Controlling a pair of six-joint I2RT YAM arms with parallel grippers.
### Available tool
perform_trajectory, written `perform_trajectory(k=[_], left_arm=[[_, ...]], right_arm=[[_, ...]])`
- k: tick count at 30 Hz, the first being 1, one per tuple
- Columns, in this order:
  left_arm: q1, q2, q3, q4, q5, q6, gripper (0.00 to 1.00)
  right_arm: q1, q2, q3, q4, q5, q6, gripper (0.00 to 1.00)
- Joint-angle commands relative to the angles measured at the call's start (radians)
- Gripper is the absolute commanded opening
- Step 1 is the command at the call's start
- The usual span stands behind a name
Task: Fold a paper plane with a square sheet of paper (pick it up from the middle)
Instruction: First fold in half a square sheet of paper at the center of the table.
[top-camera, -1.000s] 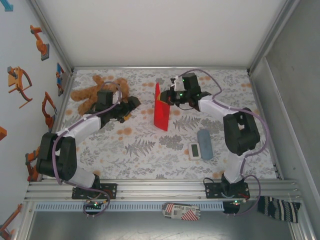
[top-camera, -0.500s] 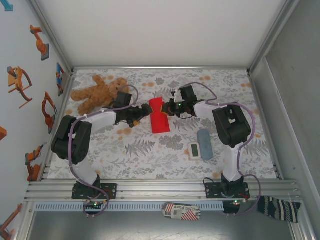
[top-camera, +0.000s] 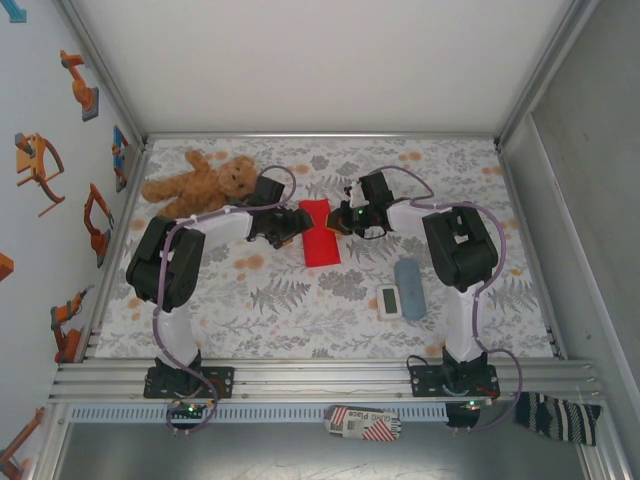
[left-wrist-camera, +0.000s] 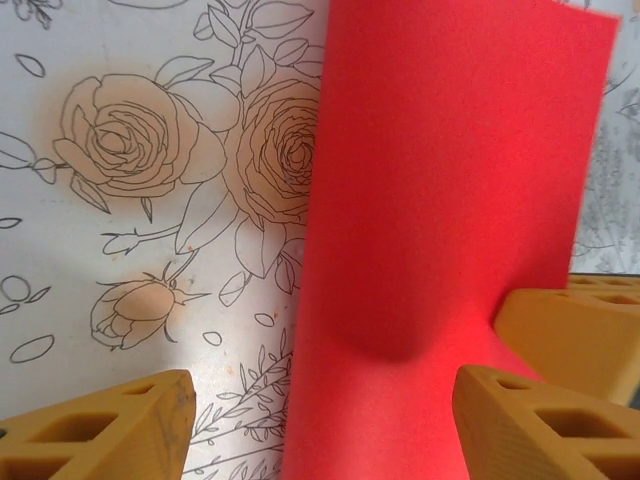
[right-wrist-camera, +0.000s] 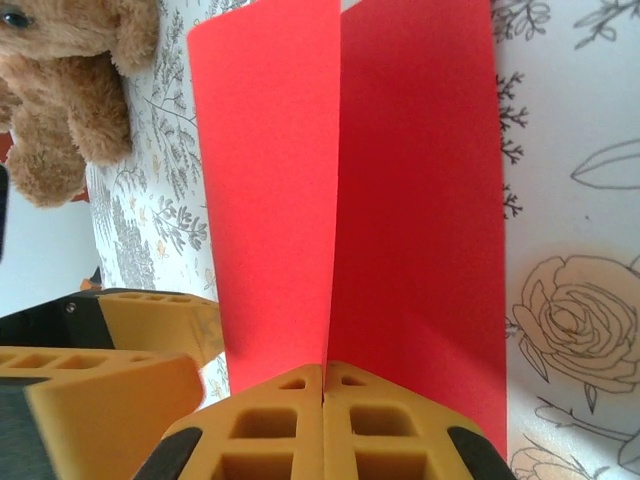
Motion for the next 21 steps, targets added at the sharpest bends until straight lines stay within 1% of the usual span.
perform_trajectory(k=[1, 6, 12, 18, 20, 21], left_arm=[[-0.018, 0.028, 0.046, -0.060, -0.030, 0.002, 0.66], [-0.031, 0.060, 0.078, -0.067, -0.026, -0.001, 0.63], [-0.041, 0.085, 0.111, -0.104, -0.048, 0.003, 0.57], [-0.046, 0.118, 0.140, -0.153, -0.073, 0.002, 0.53], [-0.048, 0.129, 0.150, -0.177, -0.090, 0.002, 0.50], [-0.049, 0.137, 0.155, -0.197, -0.105, 0.001, 0.48]], right_arm=[[-0.010, 0.025, 0.031, -0.016, -0.018, -0.033, 0.00], [-0.013, 0.035, 0.038, -0.018, -0.043, -0.043, 0.00], [-0.016, 0.047, 0.048, -0.025, -0.057, -0.050, 0.00], [-0.022, 0.051, 0.059, -0.047, -0.053, -0.054, 0.00], [-0.026, 0.042, 0.060, -0.060, -0.042, -0.054, 0.01], [-0.030, 0.031, 0.059, -0.070, -0.028, -0.055, 0.03]])
